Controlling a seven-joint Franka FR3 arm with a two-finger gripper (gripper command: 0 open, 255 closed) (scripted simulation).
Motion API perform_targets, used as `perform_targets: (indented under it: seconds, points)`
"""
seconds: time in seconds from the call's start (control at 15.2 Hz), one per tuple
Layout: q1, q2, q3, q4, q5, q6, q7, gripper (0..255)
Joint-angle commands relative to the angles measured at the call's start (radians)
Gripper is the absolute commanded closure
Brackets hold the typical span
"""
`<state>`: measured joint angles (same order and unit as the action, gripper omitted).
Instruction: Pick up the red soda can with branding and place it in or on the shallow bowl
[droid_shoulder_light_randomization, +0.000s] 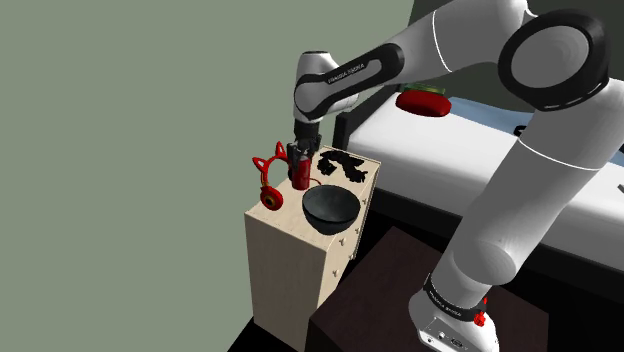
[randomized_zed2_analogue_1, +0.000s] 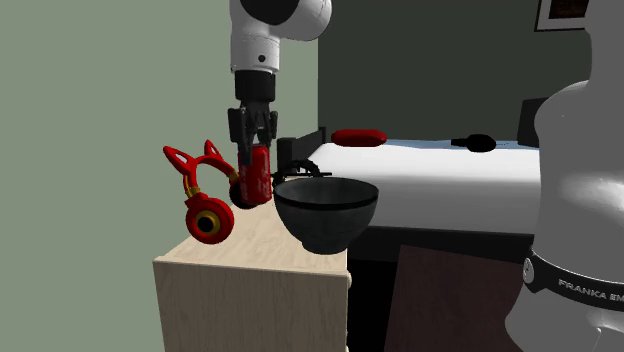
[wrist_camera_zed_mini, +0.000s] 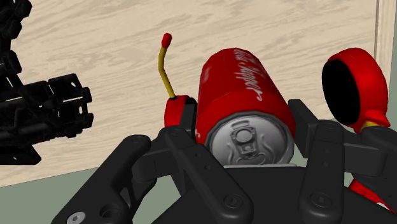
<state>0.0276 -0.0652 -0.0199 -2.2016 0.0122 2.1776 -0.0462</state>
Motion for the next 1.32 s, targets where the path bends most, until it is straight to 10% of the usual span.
perform_targets:
  seconds: [0.0, 1.25]
  points:
    - [-0.001, -0.01, -0.001, 0.017, -0.001, -0.027, -0.001, 255]
    - [-0.001, -0.071, 0.0, 0.21, -0.003, -0.281, 0.003, 255]
